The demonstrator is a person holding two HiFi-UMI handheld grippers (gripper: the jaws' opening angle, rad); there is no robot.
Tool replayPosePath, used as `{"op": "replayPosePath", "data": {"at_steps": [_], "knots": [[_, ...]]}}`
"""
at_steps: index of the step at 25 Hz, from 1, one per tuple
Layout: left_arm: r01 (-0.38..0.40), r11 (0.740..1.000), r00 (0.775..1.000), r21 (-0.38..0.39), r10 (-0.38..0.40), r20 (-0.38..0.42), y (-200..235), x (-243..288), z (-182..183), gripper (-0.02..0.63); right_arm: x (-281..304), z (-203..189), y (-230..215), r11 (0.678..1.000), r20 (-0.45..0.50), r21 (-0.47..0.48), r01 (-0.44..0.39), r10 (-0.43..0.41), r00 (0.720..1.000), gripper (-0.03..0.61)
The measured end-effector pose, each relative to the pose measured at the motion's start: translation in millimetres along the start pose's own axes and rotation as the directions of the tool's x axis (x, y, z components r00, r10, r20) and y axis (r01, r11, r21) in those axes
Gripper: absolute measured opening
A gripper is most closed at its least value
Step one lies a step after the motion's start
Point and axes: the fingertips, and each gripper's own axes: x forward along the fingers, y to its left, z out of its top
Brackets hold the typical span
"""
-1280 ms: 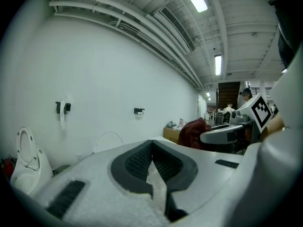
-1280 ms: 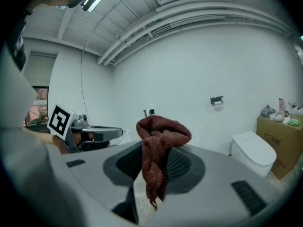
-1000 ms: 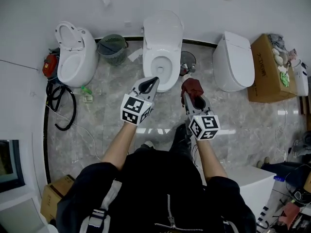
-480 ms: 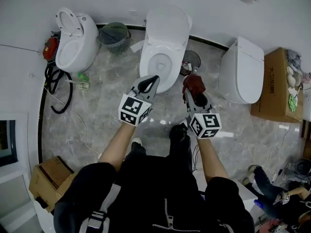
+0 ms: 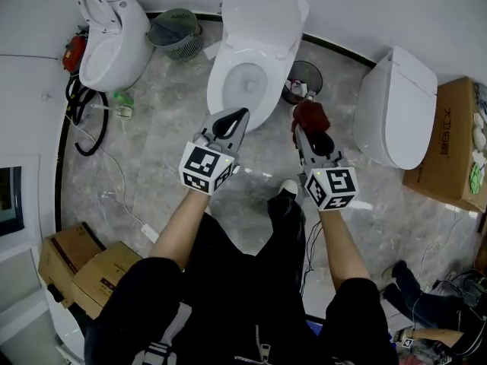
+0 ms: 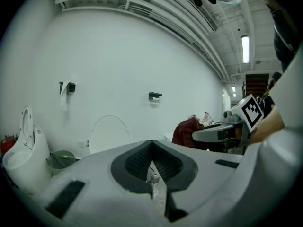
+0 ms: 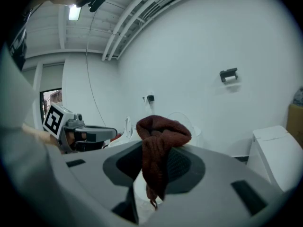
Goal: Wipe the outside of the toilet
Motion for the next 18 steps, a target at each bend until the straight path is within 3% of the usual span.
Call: {"op": "replayPosePath", "data": {"at_steps": [12, 18], "knots": [[-0.054, 0.998, 0.998, -0.013, 0.054, 0.039, -6, 82, -166, 0.002, 82, -163, -69, 0.983, 0.033, -0.118, -0.141, 0.146, 0.989, 0.117], [-0.096, 0.995, 0.988, 0.009, 0.094, 0.123, 3, 114, -252, 0.002, 133, -256, -108, 0.969, 0.071, -0.163, -0.185, 0.199, 0.978, 0.117]]}}
